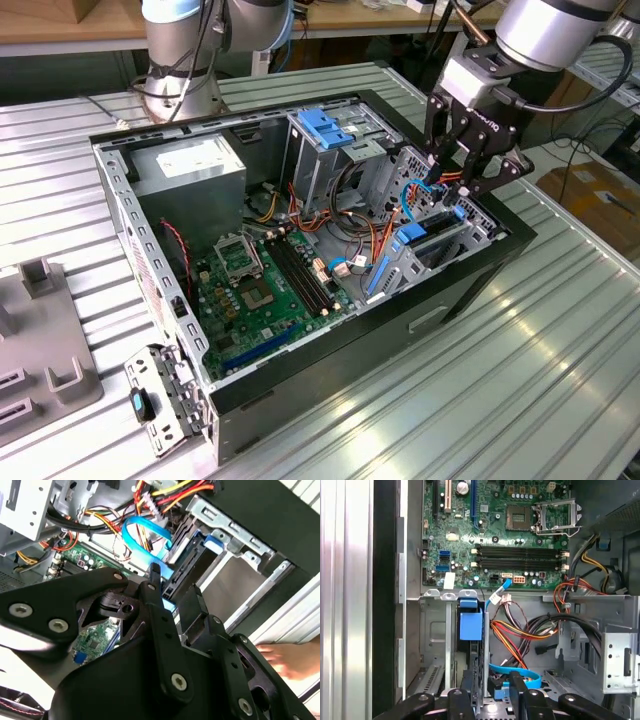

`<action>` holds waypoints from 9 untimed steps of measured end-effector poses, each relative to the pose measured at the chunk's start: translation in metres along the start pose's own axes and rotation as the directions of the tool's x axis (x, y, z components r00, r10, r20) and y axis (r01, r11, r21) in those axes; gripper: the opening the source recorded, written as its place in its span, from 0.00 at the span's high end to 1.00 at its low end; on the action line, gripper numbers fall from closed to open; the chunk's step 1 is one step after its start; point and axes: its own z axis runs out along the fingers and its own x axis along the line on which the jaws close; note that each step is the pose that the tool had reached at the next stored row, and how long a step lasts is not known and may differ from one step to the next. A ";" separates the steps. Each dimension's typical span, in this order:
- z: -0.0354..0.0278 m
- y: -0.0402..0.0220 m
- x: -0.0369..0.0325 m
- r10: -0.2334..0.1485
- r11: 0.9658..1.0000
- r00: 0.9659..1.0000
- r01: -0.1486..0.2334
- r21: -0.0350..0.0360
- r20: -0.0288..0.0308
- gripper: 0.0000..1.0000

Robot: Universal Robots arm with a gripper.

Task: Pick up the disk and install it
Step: 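Insert the first disk wire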

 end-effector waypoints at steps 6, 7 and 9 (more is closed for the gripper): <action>0.0092 -0.0073 -0.0019 -0.005 1.000 1.000 0.005 0.000 0.000 0.58; 0.0109 -0.0074 -0.0020 -0.005 1.000 1.000 0.005 0.000 0.000 0.58; 0.0120 -0.0076 -0.0022 -0.006 1.000 1.000 0.006 0.000 -0.001 0.58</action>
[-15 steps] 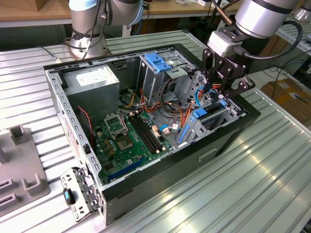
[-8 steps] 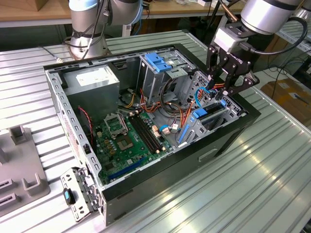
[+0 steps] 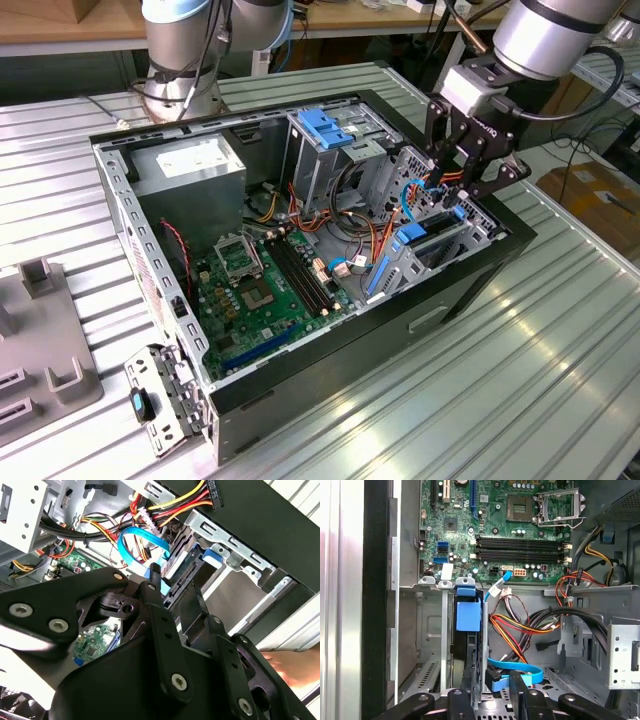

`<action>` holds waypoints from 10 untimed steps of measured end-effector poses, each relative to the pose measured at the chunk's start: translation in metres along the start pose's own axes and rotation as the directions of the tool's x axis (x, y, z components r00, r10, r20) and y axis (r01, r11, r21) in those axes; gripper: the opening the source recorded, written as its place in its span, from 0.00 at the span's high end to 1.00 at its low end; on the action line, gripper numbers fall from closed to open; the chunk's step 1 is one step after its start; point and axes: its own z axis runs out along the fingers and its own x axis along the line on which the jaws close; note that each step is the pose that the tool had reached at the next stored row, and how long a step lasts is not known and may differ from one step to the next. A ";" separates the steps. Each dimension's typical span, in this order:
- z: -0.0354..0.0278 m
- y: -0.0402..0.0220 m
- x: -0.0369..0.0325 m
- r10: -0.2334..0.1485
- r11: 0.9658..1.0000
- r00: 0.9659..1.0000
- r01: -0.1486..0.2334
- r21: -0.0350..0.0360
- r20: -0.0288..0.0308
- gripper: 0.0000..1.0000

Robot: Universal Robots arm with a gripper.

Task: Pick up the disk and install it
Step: 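Insert the first disk wire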

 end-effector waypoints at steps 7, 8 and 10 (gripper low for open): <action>0.0001 0.0000 0.0000 0.000 1.000 1.000 0.000 0.000 0.000 0.65; 0.0001 0.0000 0.0000 0.000 1.000 1.000 0.000 0.000 0.000 0.65; 0.0001 0.0000 0.0000 -0.001 1.000 1.000 0.001 0.000 0.000 0.84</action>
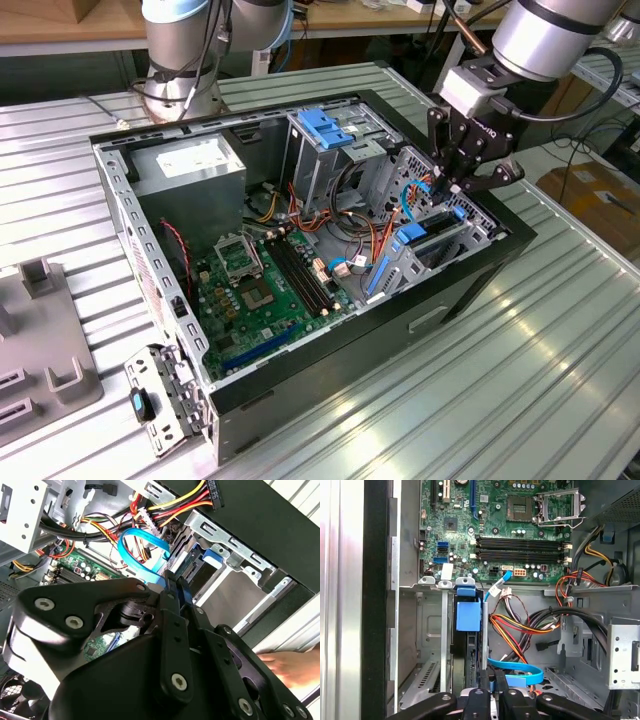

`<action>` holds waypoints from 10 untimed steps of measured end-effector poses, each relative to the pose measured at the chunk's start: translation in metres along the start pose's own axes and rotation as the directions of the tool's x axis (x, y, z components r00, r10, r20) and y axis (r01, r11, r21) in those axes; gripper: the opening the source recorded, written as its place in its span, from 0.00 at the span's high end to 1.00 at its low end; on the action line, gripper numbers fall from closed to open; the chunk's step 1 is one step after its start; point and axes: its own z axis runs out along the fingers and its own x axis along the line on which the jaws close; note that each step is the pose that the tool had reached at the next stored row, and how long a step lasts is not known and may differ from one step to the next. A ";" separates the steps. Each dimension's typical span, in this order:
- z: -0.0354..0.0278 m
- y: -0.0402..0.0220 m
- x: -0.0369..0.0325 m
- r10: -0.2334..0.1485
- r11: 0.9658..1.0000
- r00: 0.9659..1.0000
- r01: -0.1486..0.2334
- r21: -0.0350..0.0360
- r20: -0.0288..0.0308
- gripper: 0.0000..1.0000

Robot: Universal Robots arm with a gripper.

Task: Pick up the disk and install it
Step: 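Insert the first disk wire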

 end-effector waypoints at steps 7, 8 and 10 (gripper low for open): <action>0.0002 0.0005 0.0005 -0.002 1.000 1.000 0.002 0.000 0.000 0.84; 0.0003 0.0015 0.0012 -0.004 1.000 1.000 0.004 0.000 0.000 0.84; 0.0006 0.0029 0.0022 -0.008 1.000 1.000 0.008 0.000 0.000 0.84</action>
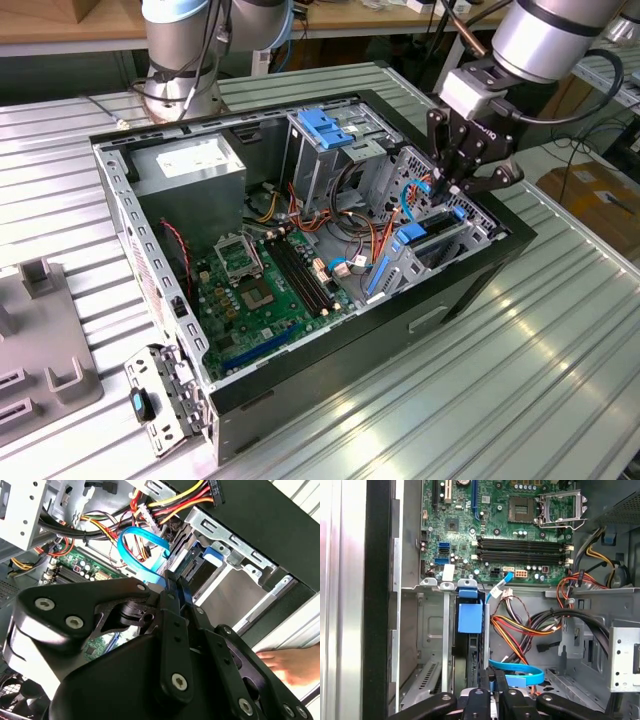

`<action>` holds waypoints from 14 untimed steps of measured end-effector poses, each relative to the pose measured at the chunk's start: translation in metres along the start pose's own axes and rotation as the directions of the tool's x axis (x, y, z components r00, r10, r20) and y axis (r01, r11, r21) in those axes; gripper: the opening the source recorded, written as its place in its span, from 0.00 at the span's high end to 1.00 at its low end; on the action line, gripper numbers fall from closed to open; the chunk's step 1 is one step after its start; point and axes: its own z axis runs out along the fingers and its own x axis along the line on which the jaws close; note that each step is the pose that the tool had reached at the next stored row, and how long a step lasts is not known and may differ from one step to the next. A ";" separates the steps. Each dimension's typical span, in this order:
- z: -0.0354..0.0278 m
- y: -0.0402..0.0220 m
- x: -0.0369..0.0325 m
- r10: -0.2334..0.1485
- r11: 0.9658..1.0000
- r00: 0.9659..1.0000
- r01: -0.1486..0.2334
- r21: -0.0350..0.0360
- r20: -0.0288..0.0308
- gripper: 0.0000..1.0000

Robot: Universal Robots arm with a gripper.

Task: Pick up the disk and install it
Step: 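Insert the first disk wire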

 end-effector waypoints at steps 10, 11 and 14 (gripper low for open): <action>0.0056 0.0111 0.0063 -0.040 0.999 0.999 0.040 0.029 -0.002 0.84; 0.0055 0.0114 0.0074 -0.041 0.999 0.999 0.041 0.030 -0.002 0.84; 0.0058 0.0128 0.0103 -0.044 0.998 0.999 0.044 0.035 -0.002 0.84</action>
